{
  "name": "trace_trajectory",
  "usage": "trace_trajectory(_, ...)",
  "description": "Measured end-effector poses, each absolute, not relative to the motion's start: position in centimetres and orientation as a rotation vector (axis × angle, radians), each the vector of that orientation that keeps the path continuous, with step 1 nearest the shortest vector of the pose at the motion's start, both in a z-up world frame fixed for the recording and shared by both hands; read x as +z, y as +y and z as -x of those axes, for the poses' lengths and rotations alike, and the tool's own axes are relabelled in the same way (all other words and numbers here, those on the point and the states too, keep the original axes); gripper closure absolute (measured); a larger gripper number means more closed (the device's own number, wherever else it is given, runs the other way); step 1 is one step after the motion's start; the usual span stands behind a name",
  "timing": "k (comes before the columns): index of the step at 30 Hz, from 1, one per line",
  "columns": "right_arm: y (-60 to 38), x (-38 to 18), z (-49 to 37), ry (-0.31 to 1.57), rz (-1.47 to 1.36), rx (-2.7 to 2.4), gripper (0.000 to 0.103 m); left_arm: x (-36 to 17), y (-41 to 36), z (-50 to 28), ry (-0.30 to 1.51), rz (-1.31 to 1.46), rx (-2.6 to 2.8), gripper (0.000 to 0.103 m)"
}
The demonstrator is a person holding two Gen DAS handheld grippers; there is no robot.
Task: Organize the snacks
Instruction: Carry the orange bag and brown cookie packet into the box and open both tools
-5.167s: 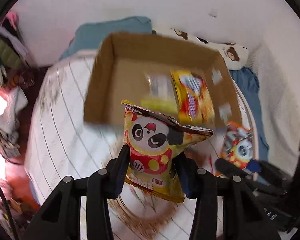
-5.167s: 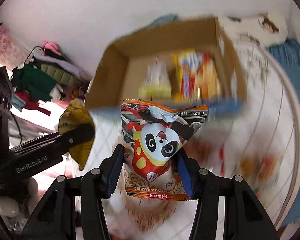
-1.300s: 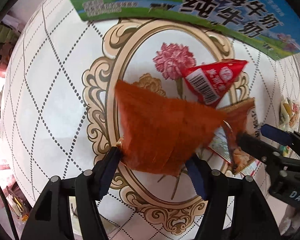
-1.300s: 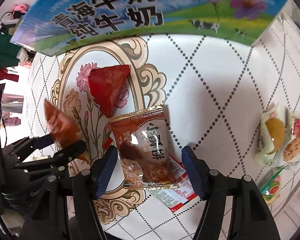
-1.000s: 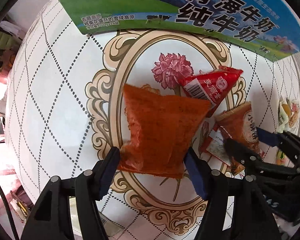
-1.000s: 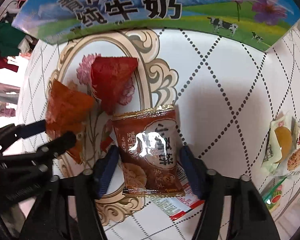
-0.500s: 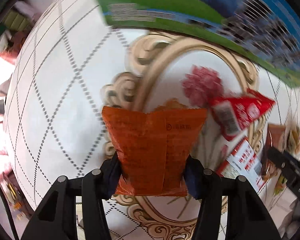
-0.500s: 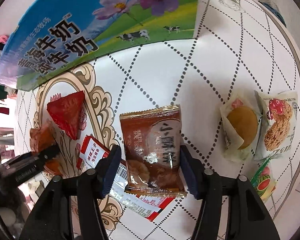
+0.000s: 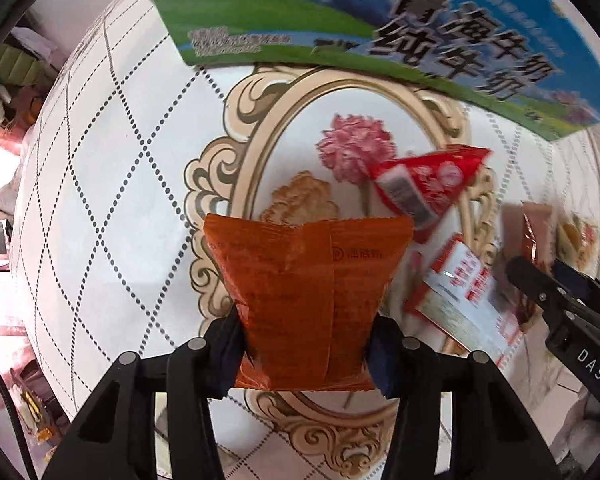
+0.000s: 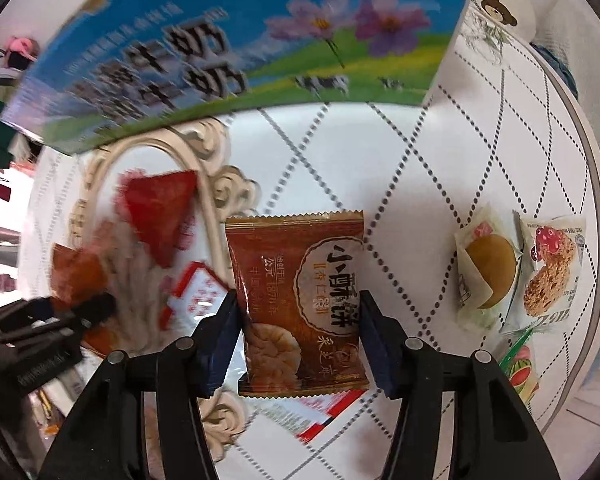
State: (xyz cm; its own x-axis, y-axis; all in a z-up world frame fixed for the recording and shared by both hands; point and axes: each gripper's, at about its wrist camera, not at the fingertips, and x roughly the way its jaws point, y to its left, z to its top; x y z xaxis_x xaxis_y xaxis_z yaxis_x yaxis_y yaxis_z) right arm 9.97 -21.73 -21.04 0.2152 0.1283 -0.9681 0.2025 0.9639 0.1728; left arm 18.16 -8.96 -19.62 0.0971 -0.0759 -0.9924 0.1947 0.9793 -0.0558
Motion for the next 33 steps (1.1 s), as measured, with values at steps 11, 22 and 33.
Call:
trace_trajectory(11,-20.3,-10.8,-11.0,1.188,-0.413,0.136,0.044,-7.1,-11.7,-21.1,1.316,0.027,-0.329,0.055)
trace_trajectory(22,-18.9,-4.8,-22.7,1.110,-0.394,0.171,0.044,-3.1,-9.1,-33.3,1.364,-0.152,-0.256,0.055)
trace_trajectory(33,-18.8,-10.5,-29.1,1.272,-0.491,0.197,0.012,-7.9,-9.0,-36.5,1.516,-0.160,-0.198,0.049)
